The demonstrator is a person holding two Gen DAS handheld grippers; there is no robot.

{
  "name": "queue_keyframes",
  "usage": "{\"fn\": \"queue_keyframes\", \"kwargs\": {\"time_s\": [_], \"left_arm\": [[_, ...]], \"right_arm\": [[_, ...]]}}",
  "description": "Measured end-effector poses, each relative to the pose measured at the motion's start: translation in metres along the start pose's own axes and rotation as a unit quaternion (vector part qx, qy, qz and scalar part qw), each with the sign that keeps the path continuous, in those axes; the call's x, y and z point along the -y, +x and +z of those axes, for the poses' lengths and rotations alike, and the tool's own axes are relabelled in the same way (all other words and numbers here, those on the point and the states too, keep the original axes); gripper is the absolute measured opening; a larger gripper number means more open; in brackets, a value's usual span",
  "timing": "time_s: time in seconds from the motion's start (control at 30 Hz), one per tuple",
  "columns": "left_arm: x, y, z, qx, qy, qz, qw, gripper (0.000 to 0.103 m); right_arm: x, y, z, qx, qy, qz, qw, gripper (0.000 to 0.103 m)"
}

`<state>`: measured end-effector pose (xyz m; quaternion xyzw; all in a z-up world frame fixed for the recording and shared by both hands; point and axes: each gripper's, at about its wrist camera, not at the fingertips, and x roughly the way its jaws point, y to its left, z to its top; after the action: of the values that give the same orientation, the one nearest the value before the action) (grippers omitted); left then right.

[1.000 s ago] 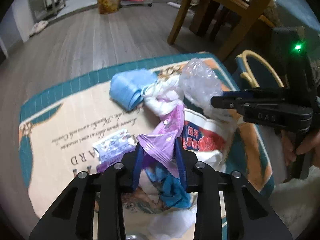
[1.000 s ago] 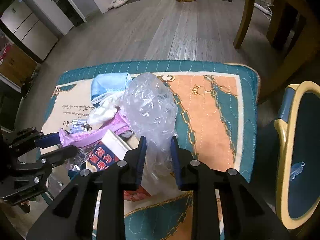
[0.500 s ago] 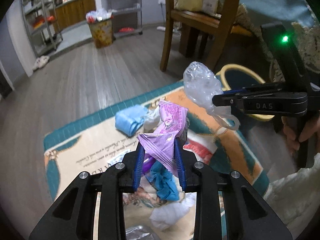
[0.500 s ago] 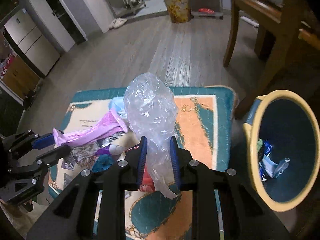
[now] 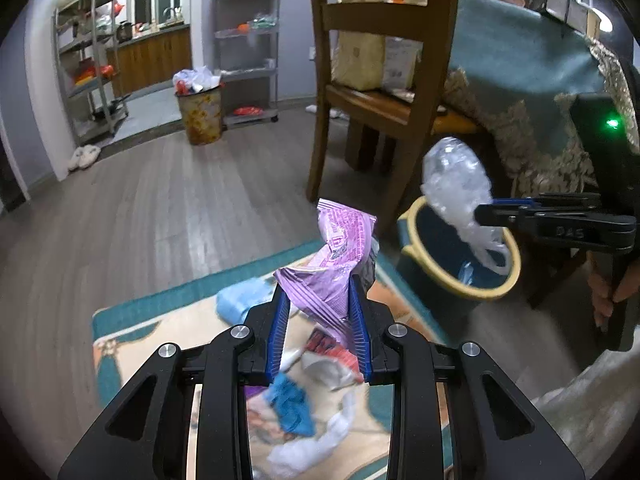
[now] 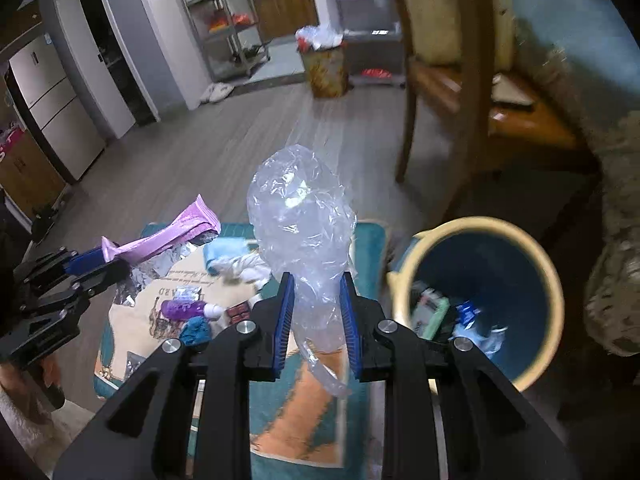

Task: Collect trash
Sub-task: 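Carry the pink wrapper and clear bag over the bin and release both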

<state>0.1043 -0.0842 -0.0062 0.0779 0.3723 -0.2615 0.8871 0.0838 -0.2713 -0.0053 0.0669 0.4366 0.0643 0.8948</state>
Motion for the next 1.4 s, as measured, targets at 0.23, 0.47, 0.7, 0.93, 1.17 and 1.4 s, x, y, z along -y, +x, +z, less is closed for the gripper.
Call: {"fn": "queue_keyframes", "kwargs": {"time_s": [0.23, 0.47, 0.7, 0.93, 1.17, 1.4], "left_arm": [[0.027, 0.020, 0.016, 0.007, 0.018, -0.007, 0.9998, 0.031], [0.062, 0.054, 0.034, 0.002, 0.034, -0.026, 0.9991, 0.031], [0.111, 0.095, 0.041, -0.012, 0.067, -0.050, 0.9964, 0.031], [0.152, 0.138, 0.038, -0.041, 0.086, -0.076, 0.9925, 0.031], [0.184, 0.181, 0.029, -0.067, 0.112, -0.077, 0.9885, 0.031], [0.192, 0.204, 0.029, -0.065, 0.113, -0.070, 0.9889, 0.032]], "right_arm": [[0.042, -0.022, -0.006, 0.015, -0.001, -0.031, 0.999, 0.023], [0.098, -0.014, -0.021, 0.013, 0.058, -0.038, 0.997, 0.023], [0.146, 0.002, -0.034, 0.005, 0.098, -0.050, 0.994, 0.023], [0.192, 0.025, -0.049, -0.019, 0.138, -0.097, 0.985, 0.023], [0.213, 0.043, -0.063, -0.050, 0.159, -0.118, 0.979, 0.023], [0.213, 0.043, -0.062, -0.039, 0.158, -0.115, 0.980, 0.023]]}}
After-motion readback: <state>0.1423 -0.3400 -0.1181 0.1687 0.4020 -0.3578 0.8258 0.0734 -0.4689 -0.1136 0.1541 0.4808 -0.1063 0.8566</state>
